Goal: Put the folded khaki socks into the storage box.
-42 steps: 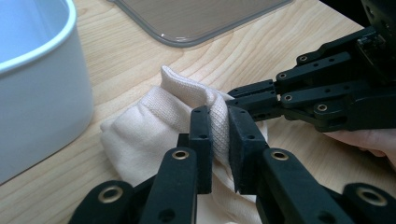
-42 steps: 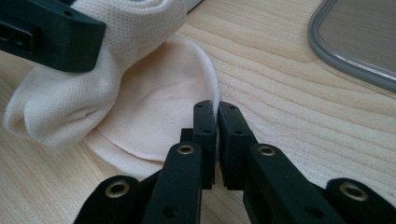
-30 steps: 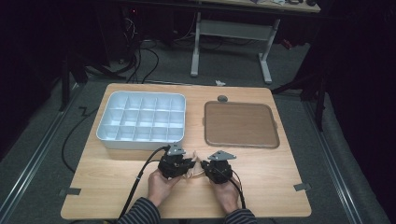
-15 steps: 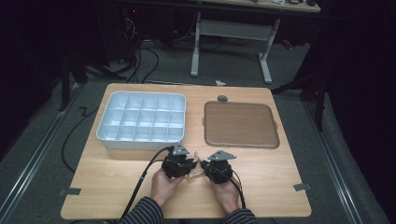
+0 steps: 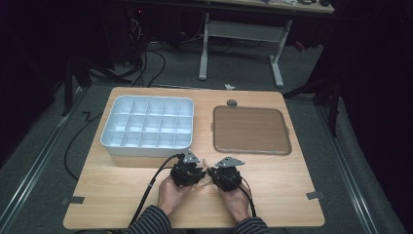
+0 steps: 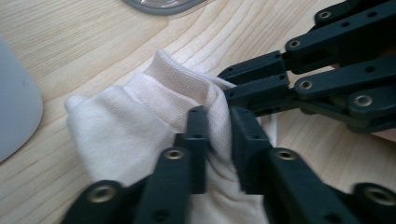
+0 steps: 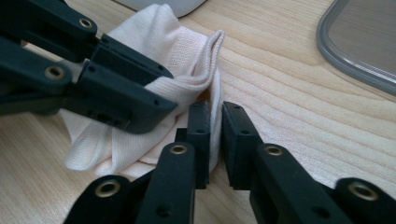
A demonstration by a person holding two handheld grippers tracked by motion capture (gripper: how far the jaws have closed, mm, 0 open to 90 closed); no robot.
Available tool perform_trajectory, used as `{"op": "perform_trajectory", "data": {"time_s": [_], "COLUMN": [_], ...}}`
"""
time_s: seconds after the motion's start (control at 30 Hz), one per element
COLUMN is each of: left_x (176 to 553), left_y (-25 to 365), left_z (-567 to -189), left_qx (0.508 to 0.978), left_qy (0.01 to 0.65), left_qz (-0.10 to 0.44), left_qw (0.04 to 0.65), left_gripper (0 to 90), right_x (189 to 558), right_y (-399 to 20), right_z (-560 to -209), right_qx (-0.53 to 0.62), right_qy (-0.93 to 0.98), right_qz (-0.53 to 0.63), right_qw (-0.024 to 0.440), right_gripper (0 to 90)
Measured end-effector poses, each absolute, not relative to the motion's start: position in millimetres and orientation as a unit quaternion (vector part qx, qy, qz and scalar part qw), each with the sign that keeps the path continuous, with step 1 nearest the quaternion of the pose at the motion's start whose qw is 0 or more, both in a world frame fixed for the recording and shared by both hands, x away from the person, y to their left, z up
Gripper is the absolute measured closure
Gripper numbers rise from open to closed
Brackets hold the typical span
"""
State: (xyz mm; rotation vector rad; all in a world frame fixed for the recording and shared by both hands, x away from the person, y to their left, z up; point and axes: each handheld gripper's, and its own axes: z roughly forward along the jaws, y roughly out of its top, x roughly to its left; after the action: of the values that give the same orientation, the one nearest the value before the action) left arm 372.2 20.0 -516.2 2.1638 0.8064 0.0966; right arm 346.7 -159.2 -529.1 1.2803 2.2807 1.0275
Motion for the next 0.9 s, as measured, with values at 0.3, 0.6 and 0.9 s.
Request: {"op": "perform_trajectory", "data": {"time_s": [0.3,0.6,0.9], "left_x": [368.0,365.9,372.4], "left_y": [34.7,67.4,81.4], "left_z": [-503.2,-492.8,-505.9], "left_qx": [0.848,0.827,0.816], "left_qy": [0.317,0.349,0.387], "left_qz": [0.034,0.045,0.051], "left_qw": [0.423,0.439,0.426], "left_gripper": [56.0,52.6,50.0], "right_x": [341.2,326.4,322.4], "right_y": [-164.5,-166.1,-143.8], "right_z": [-519.0,-501.8,-483.3], "right_qx": [0.457,0.439,0.398], "right_qy": [0.791,0.786,0.799], "right_qz": [0.372,0.395,0.403], "right_qw": [0.168,0.181,0.202], "right_gripper": [72.2,73.4,67.0]}}
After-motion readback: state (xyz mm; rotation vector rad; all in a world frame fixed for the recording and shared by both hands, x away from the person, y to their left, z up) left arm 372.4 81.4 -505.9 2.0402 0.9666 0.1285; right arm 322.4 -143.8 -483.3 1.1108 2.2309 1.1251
